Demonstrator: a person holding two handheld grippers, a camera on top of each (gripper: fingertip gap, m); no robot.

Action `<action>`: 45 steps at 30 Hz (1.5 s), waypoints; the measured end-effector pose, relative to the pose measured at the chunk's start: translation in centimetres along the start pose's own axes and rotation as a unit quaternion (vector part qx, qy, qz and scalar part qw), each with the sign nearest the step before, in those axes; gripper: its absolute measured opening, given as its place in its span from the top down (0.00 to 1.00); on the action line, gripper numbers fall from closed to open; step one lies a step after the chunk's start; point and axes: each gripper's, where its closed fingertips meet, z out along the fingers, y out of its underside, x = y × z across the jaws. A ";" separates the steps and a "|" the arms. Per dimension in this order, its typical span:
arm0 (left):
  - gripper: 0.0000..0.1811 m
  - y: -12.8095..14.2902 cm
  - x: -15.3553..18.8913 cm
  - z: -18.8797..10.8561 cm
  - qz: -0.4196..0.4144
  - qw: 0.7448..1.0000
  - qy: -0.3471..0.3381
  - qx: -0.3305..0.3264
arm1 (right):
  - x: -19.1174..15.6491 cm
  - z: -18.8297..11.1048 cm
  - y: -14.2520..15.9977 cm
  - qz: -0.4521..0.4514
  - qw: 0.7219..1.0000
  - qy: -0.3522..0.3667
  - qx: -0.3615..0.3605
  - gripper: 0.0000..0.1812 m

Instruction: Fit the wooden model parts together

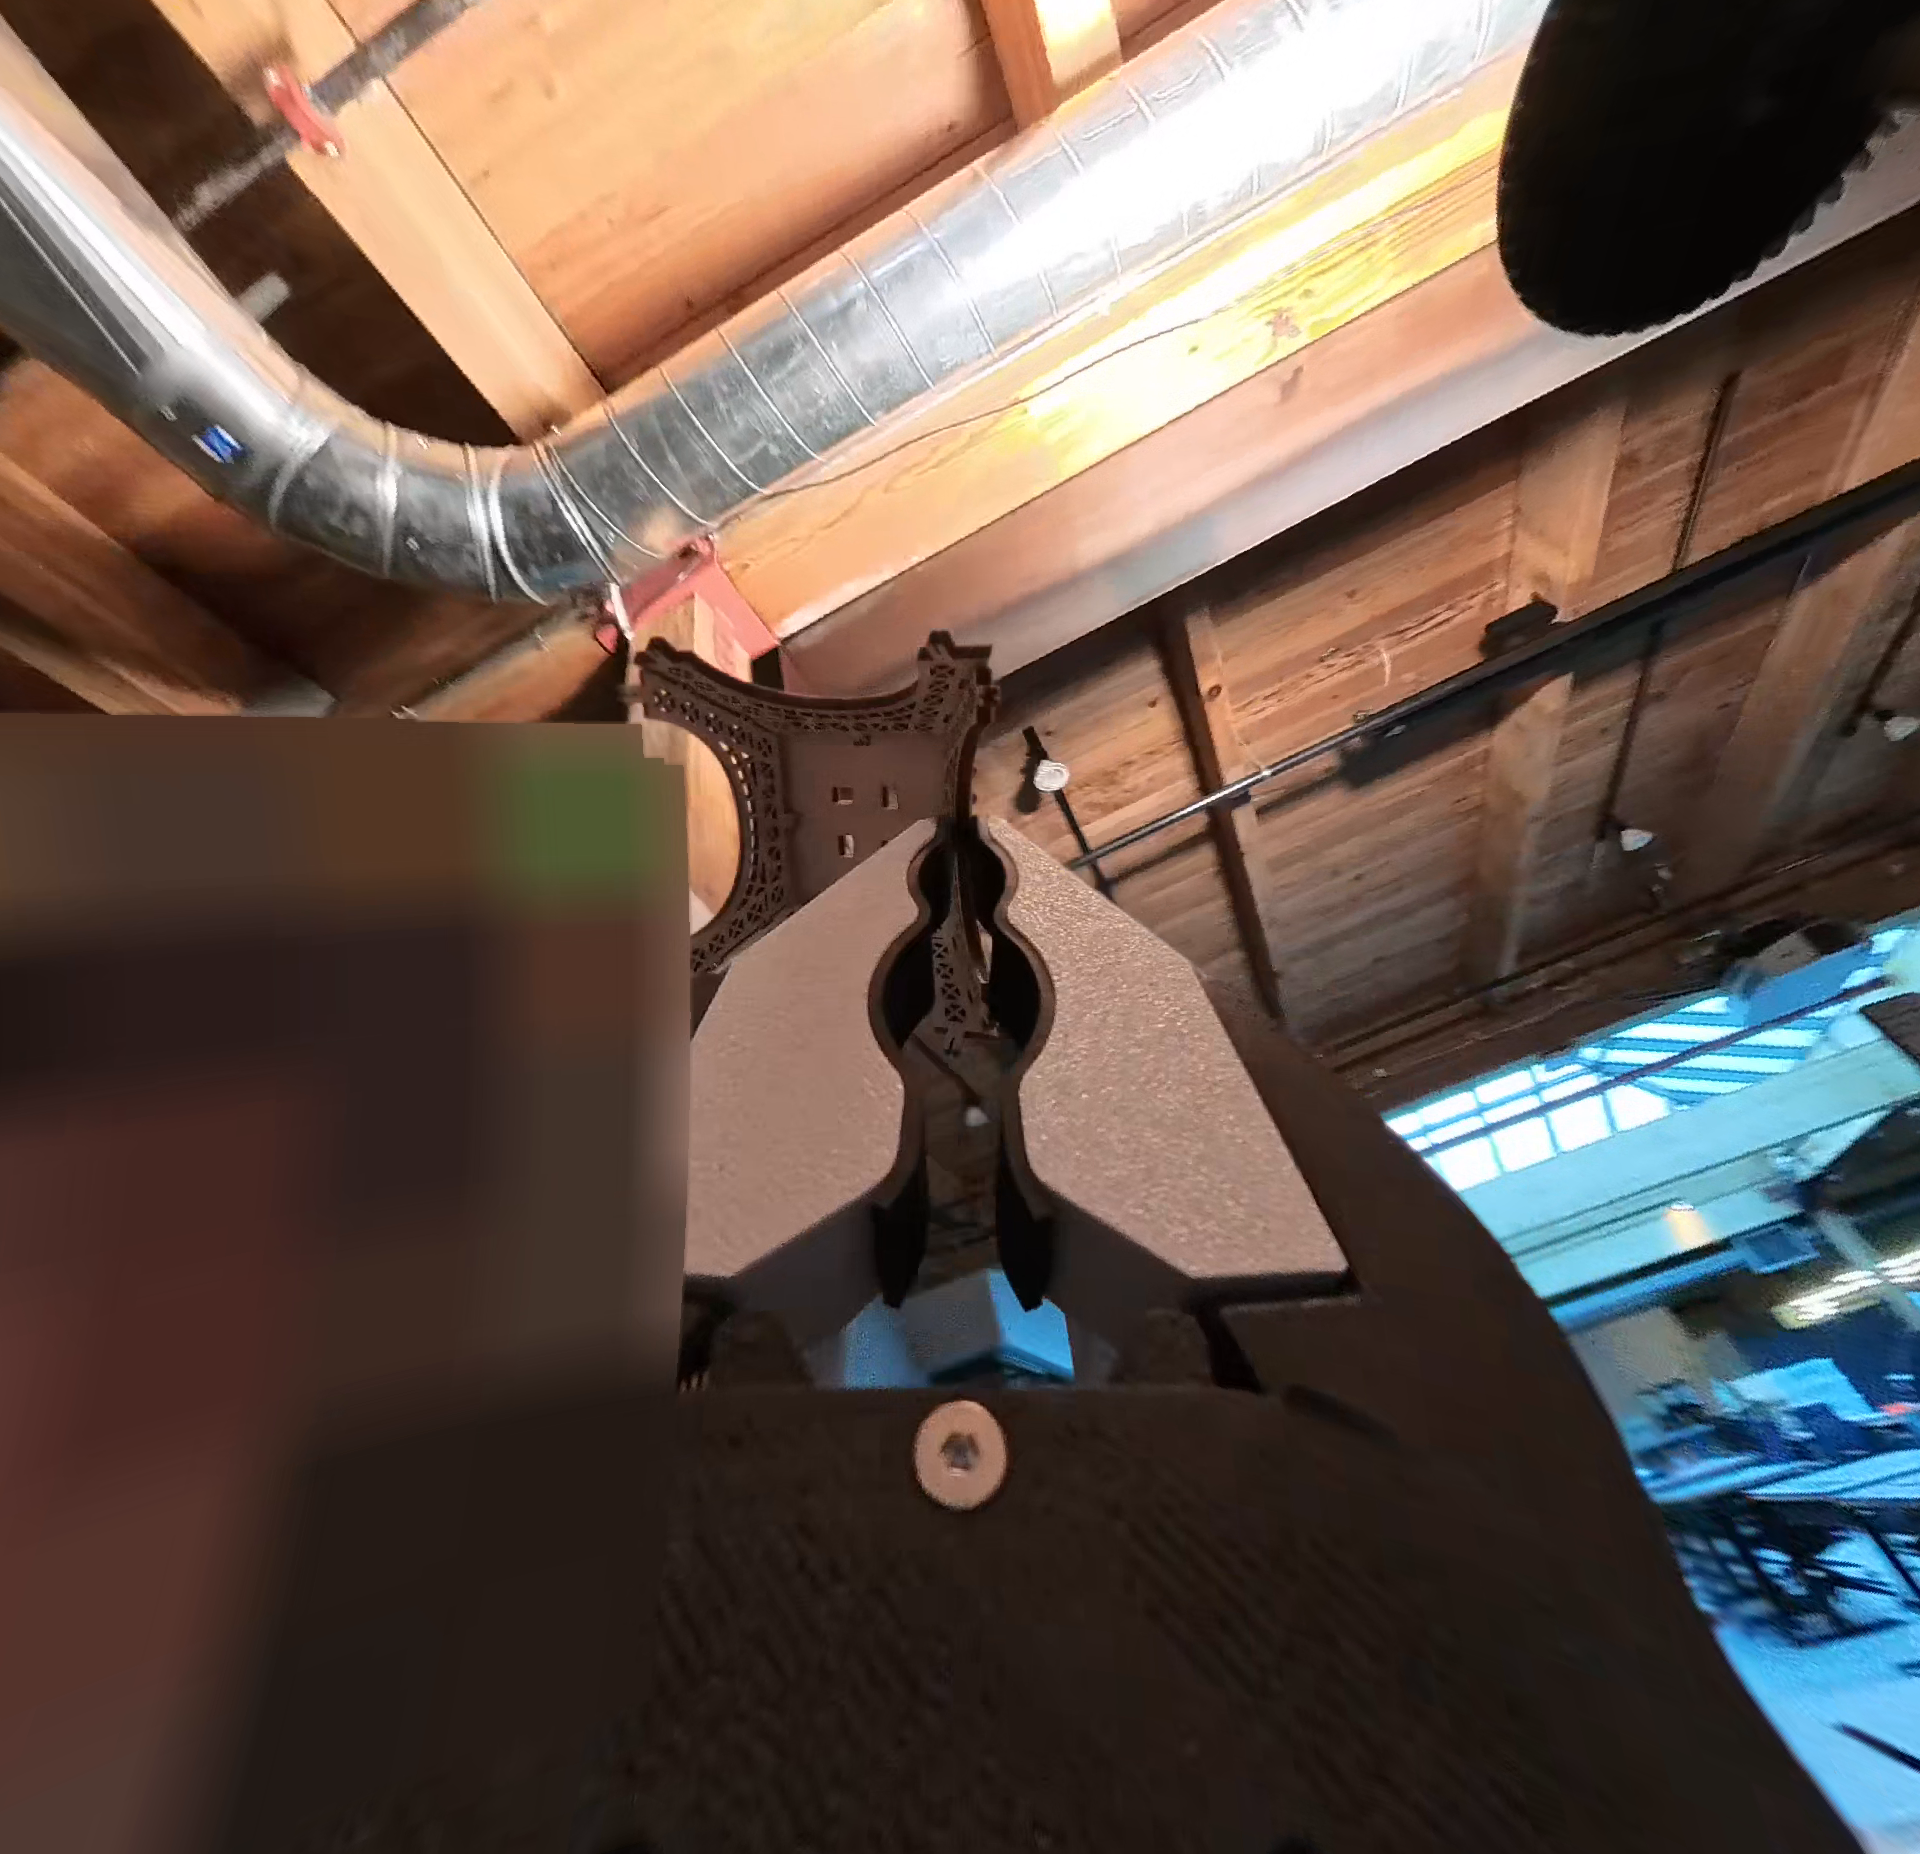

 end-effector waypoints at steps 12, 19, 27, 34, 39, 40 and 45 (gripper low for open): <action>0.87 0.2 0.0 0.2 0.004 1.000 -0.002 -0.006 | -0.5 -0.7 -2.5 0.108 0.987 -0.018 0.116 1.00; 0.87 0.3 -0.1 0.2 0.009 1.000 -0.007 -0.010 | -1.8 -0.2 -2.5 0.124 0.984 -0.029 0.127 1.00; 0.87 0.0 -0.6 -0.2 0.027 0.999 -0.027 -0.005 | -1.3 -1.0 -2.7 0.137 0.979 -0.026 0.150 1.00; 0.90 -4.3 -1.7 -4.3 0.151 0.973 -0.151 0.088 | 0.1 -2.0 -1.8 0.127 0.983 0.009 0.136 1.00; 0.88 -10.9 1.5 -14.4 0.316 0.856 -0.308 0.270 | 4.3 -5.1 1.3 0.047 0.986 0.156 0.042 1.00; 0.85 -11.7 3.3 -15.8 0.335 0.837 -0.304 0.306 | 5.5 -6.2 2.3 0.023 0.979 0.200 0.009 1.00; 0.79 -12.6 11.3 -18.2 0.387 0.799 -0.218 0.406 | 8.1 -10.6 5.0 0.009 0.956 0.288 -0.060 1.00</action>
